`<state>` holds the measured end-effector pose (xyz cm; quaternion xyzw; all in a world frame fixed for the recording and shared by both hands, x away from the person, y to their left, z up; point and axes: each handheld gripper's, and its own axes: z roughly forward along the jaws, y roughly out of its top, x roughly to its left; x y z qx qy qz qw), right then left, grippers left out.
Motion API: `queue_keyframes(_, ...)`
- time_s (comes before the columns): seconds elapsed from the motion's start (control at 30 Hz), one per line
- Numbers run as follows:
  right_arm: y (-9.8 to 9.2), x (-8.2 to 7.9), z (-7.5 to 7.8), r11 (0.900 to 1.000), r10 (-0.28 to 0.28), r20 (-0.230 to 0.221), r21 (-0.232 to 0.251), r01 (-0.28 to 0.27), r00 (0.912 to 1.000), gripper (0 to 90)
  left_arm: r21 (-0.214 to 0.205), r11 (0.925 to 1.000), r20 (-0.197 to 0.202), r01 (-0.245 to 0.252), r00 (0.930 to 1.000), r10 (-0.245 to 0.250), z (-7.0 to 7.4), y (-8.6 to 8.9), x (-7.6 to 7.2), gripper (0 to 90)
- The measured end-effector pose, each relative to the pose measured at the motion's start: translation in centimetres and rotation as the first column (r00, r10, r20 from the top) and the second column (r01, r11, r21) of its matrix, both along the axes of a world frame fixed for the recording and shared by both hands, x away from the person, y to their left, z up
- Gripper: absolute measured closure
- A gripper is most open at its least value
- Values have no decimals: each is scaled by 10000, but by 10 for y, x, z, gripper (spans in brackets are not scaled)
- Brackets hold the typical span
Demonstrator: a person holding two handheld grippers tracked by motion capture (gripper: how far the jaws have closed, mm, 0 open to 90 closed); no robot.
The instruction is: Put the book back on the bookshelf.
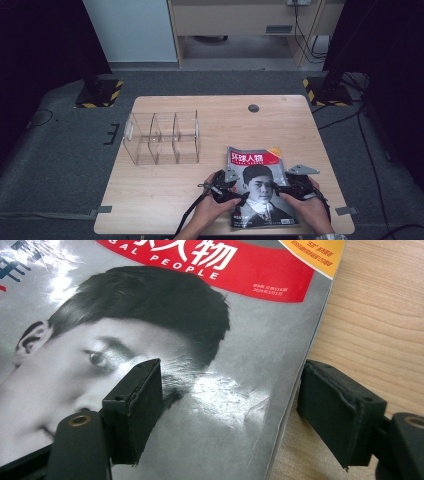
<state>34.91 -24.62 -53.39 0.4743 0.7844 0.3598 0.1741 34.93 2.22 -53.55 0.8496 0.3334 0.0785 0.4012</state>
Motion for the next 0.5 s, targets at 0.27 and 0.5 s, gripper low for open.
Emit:
queue_keyframes(0.27, 0, 0, -1, 9999, 108, 101, 18, -108, 9999, 263, 207, 9997, -446, 111, 9990, -102, 7, 1, 8, 137)
queue_keyframes(0.5, 0, 1, -2, 9996, 254, 230, 97, -257, 9994, 266, 404, 9992, -378, 46, 9993, -31, 15, -2, 23, 154)
